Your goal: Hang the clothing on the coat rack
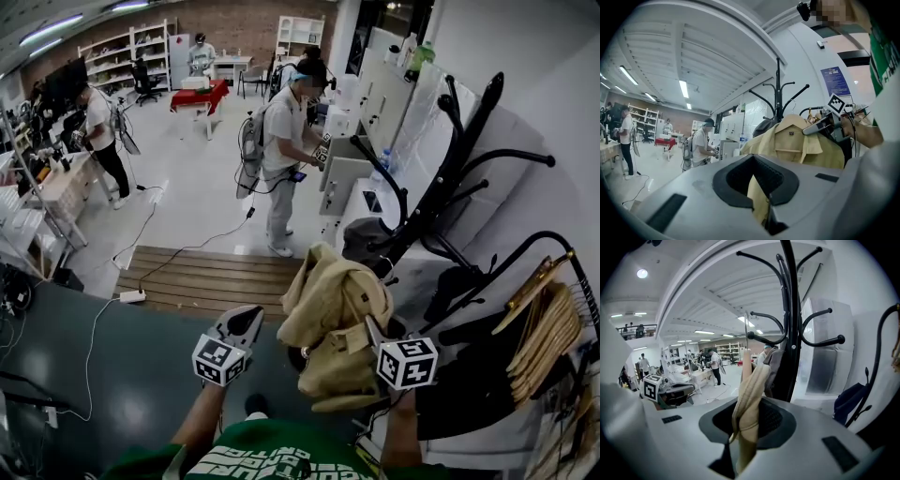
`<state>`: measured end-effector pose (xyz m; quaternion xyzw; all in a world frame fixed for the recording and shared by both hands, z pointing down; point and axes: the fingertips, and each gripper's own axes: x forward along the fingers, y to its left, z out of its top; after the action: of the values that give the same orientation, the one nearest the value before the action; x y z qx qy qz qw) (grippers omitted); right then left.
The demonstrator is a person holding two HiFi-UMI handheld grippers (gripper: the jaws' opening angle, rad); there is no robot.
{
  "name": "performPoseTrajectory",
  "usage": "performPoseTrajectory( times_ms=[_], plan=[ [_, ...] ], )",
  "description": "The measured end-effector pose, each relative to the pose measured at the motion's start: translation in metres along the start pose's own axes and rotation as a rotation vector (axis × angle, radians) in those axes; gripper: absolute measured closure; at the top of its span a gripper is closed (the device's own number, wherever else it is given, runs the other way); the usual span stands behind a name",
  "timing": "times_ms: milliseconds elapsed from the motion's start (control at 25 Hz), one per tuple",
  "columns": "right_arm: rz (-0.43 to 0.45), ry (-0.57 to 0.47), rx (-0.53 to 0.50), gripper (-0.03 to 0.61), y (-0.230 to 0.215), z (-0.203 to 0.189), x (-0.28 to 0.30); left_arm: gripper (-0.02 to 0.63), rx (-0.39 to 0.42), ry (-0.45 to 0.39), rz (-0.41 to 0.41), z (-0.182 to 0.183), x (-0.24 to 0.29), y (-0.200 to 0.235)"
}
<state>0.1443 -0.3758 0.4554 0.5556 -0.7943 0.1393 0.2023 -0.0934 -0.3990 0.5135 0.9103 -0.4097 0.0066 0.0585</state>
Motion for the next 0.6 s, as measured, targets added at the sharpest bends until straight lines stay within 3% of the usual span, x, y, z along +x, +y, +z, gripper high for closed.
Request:
performPoseTrajectory(
  times_ms=[360, 600],
  plan=[
    [-0.041, 0.017, 0.038, 0.491, -0.014, 0.016, 0.033, 0.611, 0.012, -0.002, -0.058, 0.007, 0.021, 0.016],
    [-0.053, 0.061, 0.06, 0.491, -0.018, 0.004, 0.058, 0.611, 0.01, -0.001, -0.062, 0.007, 0.026, 0.034]
  ],
)
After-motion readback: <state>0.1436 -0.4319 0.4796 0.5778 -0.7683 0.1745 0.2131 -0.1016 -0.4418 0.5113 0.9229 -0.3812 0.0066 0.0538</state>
